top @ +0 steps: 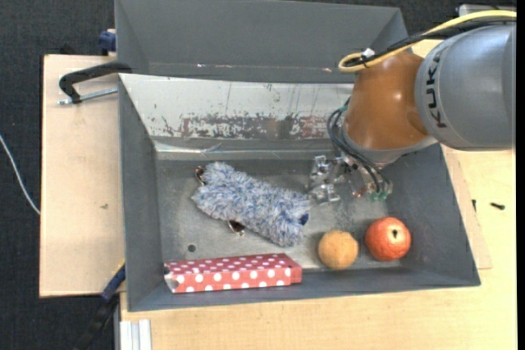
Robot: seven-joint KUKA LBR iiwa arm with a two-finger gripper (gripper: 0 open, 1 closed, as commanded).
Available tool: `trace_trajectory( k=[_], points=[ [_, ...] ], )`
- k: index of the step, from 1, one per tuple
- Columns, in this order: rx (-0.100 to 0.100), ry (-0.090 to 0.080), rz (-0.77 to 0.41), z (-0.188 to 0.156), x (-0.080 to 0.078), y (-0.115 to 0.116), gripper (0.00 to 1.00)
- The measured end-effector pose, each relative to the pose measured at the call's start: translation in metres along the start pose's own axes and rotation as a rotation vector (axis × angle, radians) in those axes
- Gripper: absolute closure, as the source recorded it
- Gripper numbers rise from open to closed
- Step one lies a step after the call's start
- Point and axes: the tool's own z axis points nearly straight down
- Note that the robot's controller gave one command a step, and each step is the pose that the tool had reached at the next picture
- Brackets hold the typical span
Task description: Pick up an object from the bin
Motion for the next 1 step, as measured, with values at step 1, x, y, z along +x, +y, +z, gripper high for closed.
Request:
trace_trajectory(
  k=[1],
  points=[
    [-0.001,0.003,0.0,0.0025,0.0015,0.0005,0.0]
  ],
)
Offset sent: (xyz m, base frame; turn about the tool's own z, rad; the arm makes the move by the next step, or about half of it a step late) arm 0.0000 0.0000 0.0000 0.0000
